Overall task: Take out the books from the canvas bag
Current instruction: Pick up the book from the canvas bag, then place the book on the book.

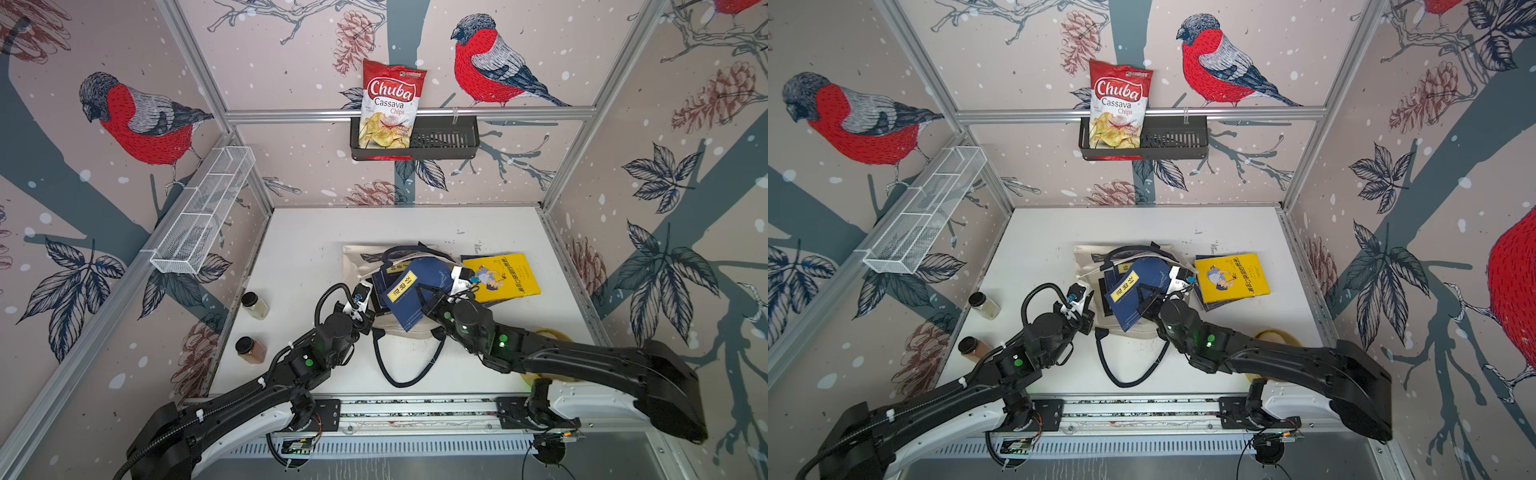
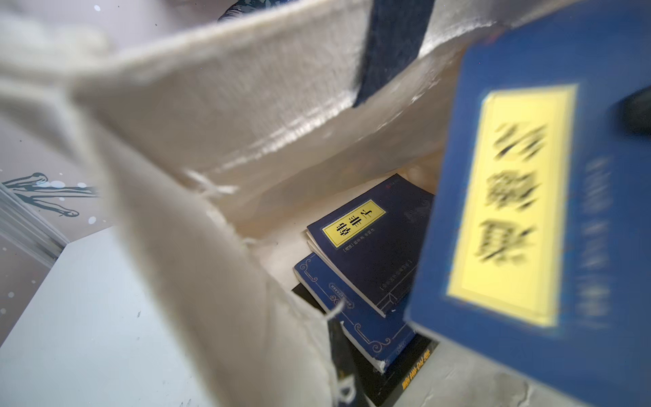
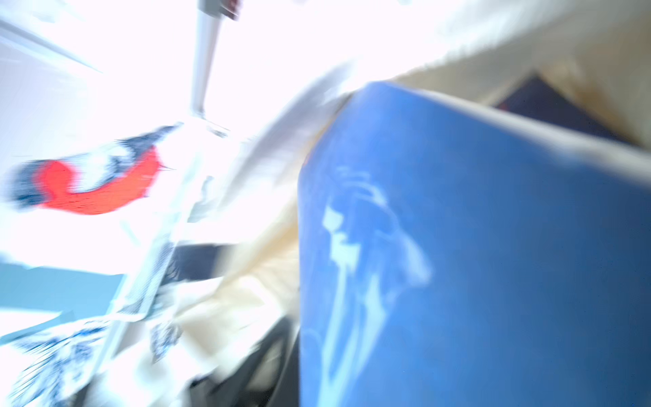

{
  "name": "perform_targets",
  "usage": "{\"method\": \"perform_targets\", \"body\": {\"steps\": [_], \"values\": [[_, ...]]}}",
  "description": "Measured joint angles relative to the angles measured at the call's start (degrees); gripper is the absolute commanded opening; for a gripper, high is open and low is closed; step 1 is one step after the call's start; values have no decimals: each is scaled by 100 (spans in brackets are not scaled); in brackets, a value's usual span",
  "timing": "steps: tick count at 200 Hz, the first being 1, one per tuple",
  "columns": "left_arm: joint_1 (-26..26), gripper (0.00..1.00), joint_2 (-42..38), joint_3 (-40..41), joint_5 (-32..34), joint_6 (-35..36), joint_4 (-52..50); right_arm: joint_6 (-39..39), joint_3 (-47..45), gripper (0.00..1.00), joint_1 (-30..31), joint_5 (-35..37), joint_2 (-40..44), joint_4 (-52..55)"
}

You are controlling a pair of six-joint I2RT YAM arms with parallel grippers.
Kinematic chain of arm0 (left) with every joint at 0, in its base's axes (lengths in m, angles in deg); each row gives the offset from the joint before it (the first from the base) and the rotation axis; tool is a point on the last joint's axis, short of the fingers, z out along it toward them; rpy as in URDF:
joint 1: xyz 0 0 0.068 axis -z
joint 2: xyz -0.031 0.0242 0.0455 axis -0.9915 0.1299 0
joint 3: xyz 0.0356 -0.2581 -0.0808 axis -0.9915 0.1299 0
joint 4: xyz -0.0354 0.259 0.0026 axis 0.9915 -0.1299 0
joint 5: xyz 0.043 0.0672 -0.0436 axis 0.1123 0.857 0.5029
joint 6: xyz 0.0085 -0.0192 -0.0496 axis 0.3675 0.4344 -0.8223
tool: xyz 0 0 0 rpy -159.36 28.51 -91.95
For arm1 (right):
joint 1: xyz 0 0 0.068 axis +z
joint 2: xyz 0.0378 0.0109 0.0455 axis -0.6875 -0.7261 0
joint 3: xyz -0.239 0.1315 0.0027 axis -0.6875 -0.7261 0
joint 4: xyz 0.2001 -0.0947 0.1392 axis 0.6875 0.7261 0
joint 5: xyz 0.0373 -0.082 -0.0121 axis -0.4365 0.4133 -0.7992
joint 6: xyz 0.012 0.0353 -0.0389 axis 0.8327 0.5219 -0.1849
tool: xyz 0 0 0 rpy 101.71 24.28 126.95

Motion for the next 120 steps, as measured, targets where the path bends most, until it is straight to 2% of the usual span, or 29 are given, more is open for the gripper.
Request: {"method": "perform_targets", "body": {"steps": [34, 56, 83, 120], "values": [[0, 0, 61, -50, 87, 0, -55, -623, 160, 0, -87, 697, 1329, 621], [0, 0, 76, -55, 125, -2, -59, -876, 332, 0, -581, 960, 1827, 1025], [0, 0, 81, -59, 133, -2, -63, -979, 369, 0, -1954, 938, 2291, 1628], [0, 0, 83, -61, 138, -7, -66, -824, 28, 0, -4463, -308, 2542, 1971]]}}
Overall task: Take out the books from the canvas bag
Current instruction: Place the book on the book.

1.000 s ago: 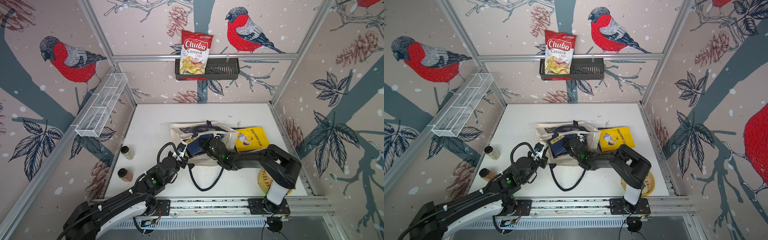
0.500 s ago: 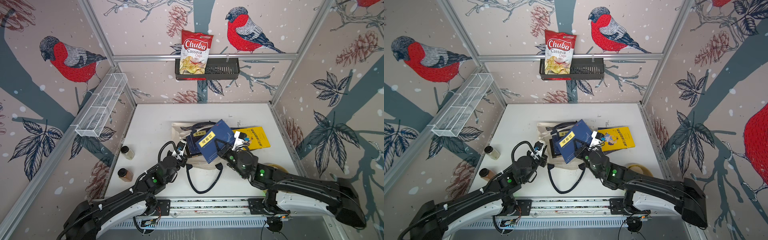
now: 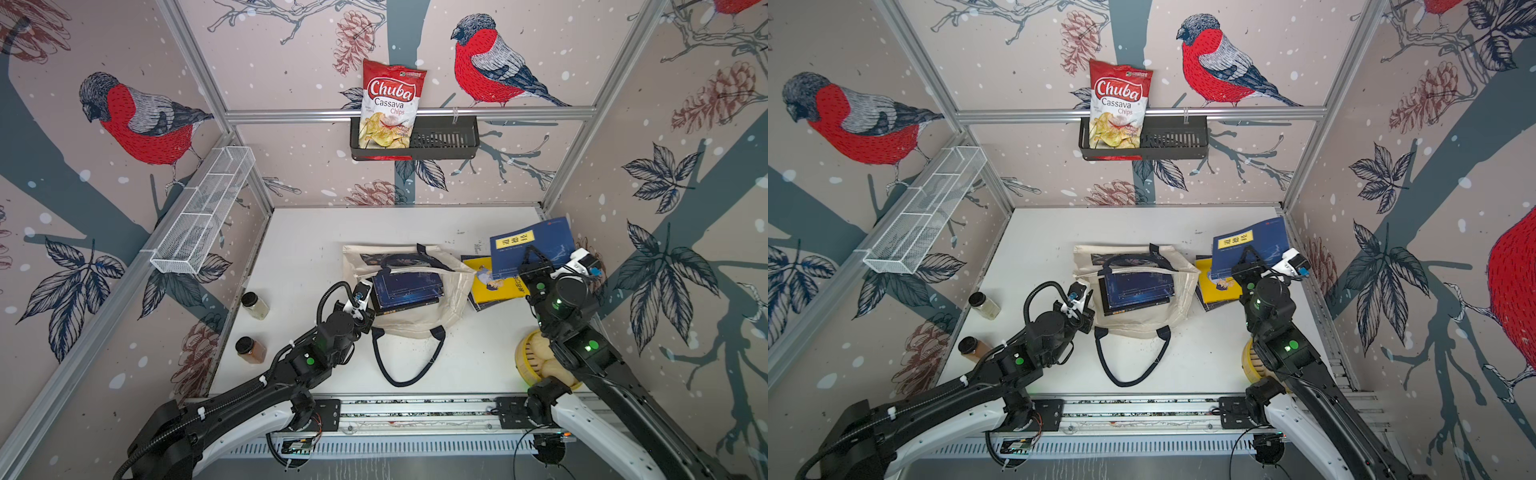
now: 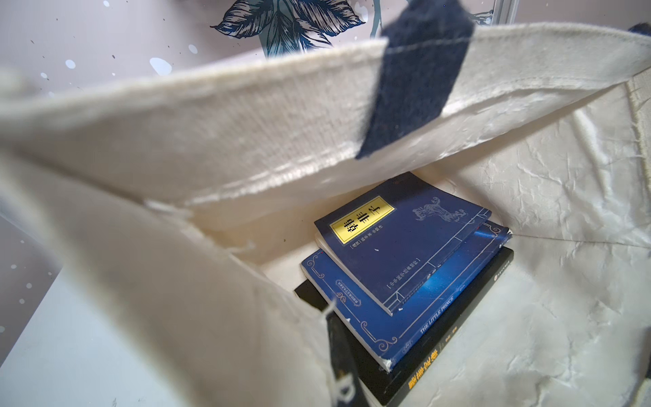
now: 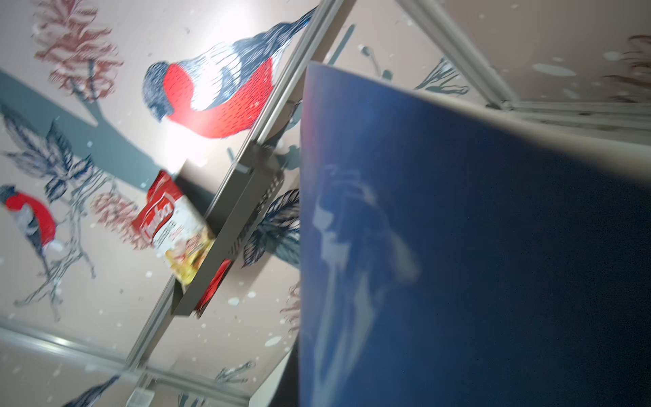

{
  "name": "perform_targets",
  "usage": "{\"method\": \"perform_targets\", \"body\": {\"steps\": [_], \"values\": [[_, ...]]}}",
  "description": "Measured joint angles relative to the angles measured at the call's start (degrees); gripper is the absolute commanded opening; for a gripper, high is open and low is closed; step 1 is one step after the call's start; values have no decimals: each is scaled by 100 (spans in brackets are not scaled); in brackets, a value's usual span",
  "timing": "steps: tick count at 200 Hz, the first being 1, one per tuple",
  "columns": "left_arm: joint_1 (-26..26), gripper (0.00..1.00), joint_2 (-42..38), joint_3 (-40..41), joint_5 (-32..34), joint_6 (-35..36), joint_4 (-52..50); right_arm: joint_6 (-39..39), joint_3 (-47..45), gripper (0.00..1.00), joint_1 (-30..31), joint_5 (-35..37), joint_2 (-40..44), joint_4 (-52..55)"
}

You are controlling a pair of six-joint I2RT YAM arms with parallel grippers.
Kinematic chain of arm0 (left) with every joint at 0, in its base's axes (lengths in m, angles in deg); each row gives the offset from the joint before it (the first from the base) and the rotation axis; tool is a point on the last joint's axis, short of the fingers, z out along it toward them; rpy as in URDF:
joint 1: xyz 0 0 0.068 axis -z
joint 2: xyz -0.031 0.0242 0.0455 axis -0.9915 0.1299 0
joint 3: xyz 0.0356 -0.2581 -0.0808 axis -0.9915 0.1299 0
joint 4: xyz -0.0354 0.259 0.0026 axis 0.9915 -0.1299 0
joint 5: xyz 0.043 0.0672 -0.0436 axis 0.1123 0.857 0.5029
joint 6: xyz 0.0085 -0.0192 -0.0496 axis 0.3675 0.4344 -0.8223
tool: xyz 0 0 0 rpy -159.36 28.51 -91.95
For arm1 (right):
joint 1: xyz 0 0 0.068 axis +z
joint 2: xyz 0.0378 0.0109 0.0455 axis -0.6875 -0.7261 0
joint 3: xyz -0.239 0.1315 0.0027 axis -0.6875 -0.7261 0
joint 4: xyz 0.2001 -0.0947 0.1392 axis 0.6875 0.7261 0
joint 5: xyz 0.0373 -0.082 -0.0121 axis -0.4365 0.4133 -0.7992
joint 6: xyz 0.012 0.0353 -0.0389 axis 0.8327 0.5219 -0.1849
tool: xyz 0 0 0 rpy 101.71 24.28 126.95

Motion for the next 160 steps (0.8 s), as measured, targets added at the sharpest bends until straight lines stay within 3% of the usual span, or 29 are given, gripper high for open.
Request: {"method": "perform_targets", "body": {"steps": [24, 45, 80, 111, 160], "values": [[0, 0, -2, -2, -15, -37, 0, 354, -616, 0, -1370, -1231, -175, -177], [0, 0, -24, -2, -42, -37, -15, 614, -1064, 0, -1897, -2076, -411, -494], [0, 0, -31, -2, -122, -37, -15, 881, -1300, 0, -1961, -2931, -1049, -1563], [0, 0, -24, -2, -136, -37, -15, 1104, -1458, 0, -1982, -3053, -1794, -2234], [0, 0, -31, -2, -140, -37, -17, 1316, -1556, 11, -1967, -3176, -2883, -2804]]}}
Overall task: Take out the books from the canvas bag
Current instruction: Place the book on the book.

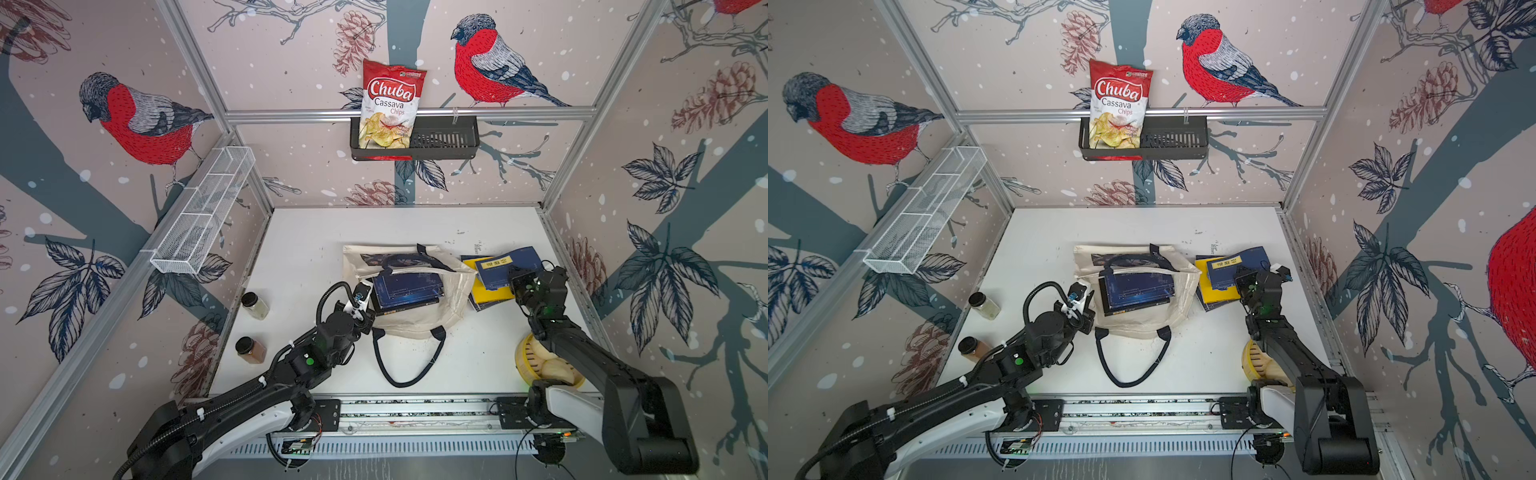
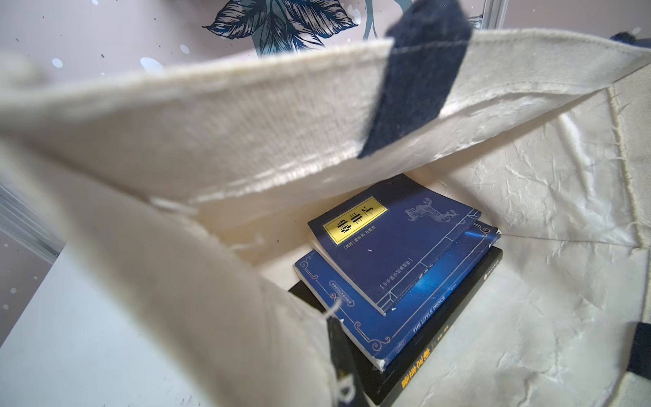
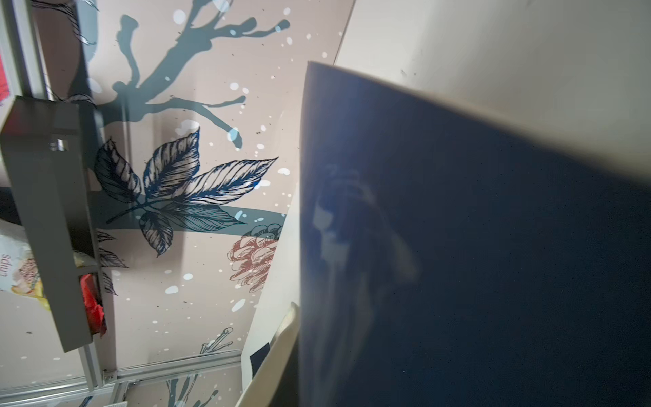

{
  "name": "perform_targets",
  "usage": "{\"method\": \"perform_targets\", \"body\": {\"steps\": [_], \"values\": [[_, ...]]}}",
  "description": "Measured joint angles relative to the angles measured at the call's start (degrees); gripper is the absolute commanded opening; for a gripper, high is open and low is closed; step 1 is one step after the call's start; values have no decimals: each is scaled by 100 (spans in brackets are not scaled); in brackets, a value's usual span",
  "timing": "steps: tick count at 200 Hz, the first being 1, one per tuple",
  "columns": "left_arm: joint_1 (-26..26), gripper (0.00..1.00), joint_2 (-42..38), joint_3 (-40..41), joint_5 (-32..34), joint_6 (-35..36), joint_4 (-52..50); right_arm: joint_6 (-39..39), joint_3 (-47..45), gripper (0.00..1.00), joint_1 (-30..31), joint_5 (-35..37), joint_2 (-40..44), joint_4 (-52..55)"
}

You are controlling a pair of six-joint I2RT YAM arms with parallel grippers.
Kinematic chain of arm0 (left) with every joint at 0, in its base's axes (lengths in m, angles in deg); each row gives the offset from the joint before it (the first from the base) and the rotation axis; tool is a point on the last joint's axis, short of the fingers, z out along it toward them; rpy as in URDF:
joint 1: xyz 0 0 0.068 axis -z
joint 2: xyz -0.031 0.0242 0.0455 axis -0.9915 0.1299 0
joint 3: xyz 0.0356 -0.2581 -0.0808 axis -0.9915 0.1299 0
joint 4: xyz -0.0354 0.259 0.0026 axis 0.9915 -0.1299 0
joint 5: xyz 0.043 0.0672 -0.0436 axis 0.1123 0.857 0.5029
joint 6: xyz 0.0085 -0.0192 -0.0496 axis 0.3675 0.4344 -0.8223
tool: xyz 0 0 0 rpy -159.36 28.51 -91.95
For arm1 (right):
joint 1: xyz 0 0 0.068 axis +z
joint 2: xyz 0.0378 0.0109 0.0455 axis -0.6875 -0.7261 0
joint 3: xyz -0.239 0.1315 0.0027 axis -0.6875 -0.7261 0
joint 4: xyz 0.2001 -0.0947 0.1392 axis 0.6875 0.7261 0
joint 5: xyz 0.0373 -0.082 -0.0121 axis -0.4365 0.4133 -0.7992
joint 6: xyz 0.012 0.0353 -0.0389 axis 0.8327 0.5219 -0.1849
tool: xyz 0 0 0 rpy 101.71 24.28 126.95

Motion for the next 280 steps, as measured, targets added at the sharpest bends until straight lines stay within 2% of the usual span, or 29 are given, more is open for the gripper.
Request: {"method": "perform_targets", "body": {"steps": [31, 49, 75, 106, 124, 131, 137, 176, 241, 280], "values": [[0, 0, 9, 0, 0, 0, 0, -7, -15, 22, 146, -96, -205, -289], [0, 0, 9, 0, 0, 0, 0, -22, -4, 40, 251, -57, -205, -267], [0, 0, 13, 0, 0, 2, 0, -17, 48, 57, 234, 79, -201, 59], [0, 0, 26, -2, -2, 2, 0, 44, 52, 71, 181, 153, -155, 435], [0, 0, 24, -9, -4, 2, 0, 136, 155, 74, 122, 146, -52, 686], [0, 0, 20, -9, -4, 2, 0, 142, 223, 94, 107, 146, 13, 885], [0, 0, 15, -9, -4, 2, -2, 179, 291, 100, 107, 142, 83, 1093], [0, 0, 9, -11, -31, 2, -2, 334, 887, 100, 92, 184, 483, 2479], [0, 0, -26, -11, -131, 4, -13, 428, 1685, 100, 20, 66, 275, 4551], [0, 0, -15, -22, -151, 4, -22, 387, 1895, 100, 66, 136, 938, 5375]]}}
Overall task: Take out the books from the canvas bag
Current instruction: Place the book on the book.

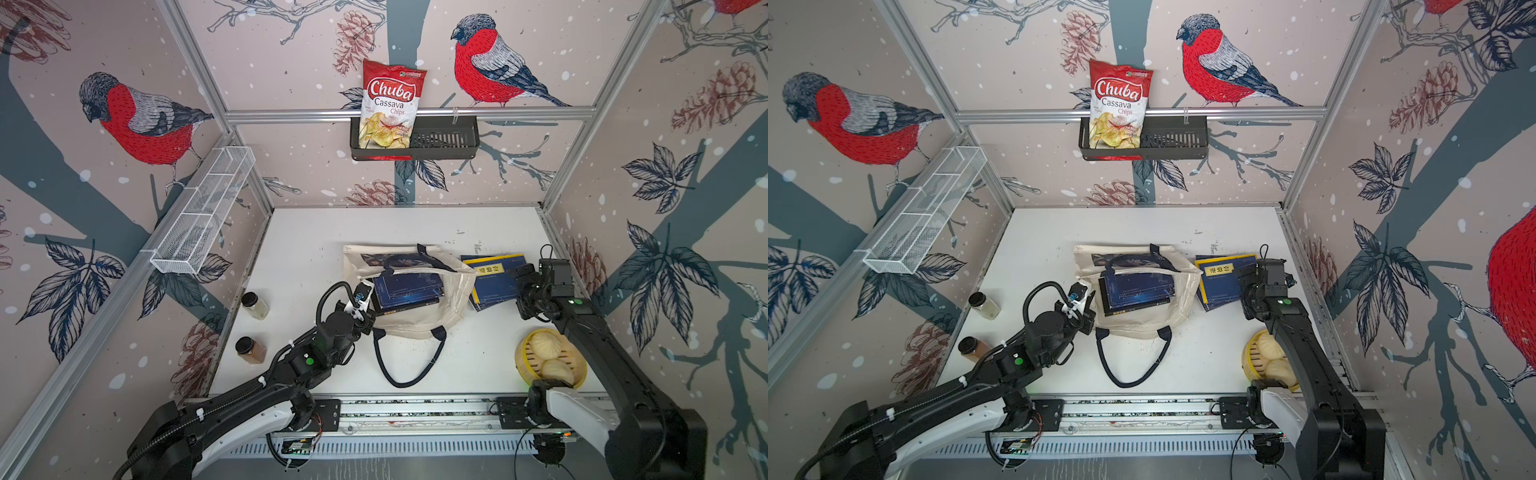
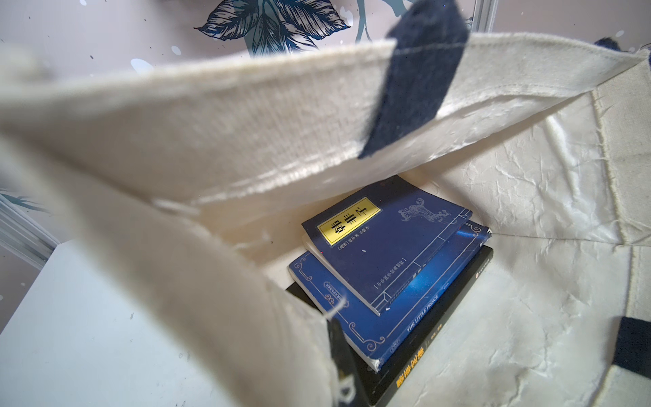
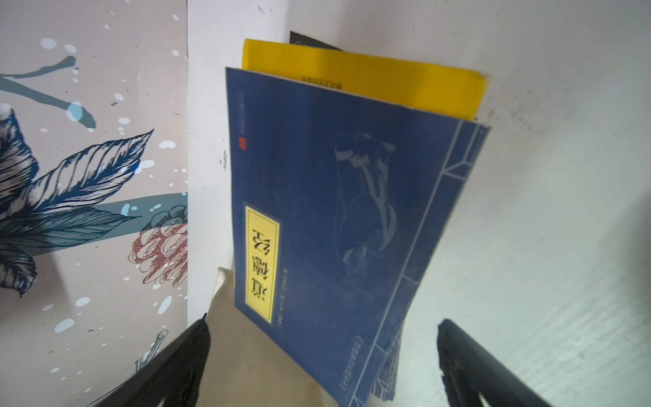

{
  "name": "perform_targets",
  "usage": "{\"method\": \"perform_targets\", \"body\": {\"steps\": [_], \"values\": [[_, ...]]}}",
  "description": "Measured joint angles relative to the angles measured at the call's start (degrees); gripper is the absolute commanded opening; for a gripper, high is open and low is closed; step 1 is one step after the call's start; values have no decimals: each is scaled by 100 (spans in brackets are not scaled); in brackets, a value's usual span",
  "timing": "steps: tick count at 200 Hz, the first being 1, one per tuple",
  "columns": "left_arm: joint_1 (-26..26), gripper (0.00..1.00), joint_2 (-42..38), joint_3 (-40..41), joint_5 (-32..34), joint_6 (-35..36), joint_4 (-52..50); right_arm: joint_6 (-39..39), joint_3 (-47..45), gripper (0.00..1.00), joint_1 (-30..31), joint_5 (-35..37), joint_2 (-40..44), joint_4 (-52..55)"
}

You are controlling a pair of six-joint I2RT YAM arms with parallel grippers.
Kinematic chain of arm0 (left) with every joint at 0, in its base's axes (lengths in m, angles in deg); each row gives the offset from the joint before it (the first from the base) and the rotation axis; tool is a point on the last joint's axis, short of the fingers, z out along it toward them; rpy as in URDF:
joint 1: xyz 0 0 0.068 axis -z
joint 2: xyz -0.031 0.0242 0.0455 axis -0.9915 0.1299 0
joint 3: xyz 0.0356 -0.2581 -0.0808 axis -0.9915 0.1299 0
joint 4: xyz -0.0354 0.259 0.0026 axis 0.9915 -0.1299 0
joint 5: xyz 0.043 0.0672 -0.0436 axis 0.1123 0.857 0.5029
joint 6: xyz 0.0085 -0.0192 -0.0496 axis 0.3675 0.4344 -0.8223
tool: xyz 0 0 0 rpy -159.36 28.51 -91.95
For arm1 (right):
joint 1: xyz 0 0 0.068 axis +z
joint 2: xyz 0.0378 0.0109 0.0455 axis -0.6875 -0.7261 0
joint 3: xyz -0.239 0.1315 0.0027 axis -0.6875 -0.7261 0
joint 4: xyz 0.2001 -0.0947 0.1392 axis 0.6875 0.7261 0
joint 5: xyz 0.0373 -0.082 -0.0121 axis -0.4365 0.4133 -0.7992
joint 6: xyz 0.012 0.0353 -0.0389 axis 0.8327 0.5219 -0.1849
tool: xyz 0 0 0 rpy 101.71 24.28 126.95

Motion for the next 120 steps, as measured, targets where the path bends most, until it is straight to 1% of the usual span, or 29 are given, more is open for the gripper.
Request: {"method": "perform_targets", "body": {"steps": [20, 33, 46, 65, 86, 103, 120], "values": [[0, 0, 0, 0, -4, 0, -2, 2, 35, 100, 297, 81, 424, 142], [0, 0, -2, 0, -13, 0, -2, 11, 28, 100, 767, 118, 649, 122], [0, 0, -13, 0, -37, 0, -2, 74, -39, 99, 1491, 352, 876, -4], [0, 0, -44, 0, -116, 2, -2, 256, -380, 98, 2830, 706, 1259, -540], [0, 0, -52, 0, -138, 4, 0, 396, -756, 97, 3980, 1244, 1488, -1200], [0, 0, -50, 0, -144, 7, 0, 511, -811, 95, 4802, 1716, 1362, -1670], [0, 0, -48, 0, -149, 22, 0, 501, -608, 95, 5486, 2131, 883, -2031]]}}
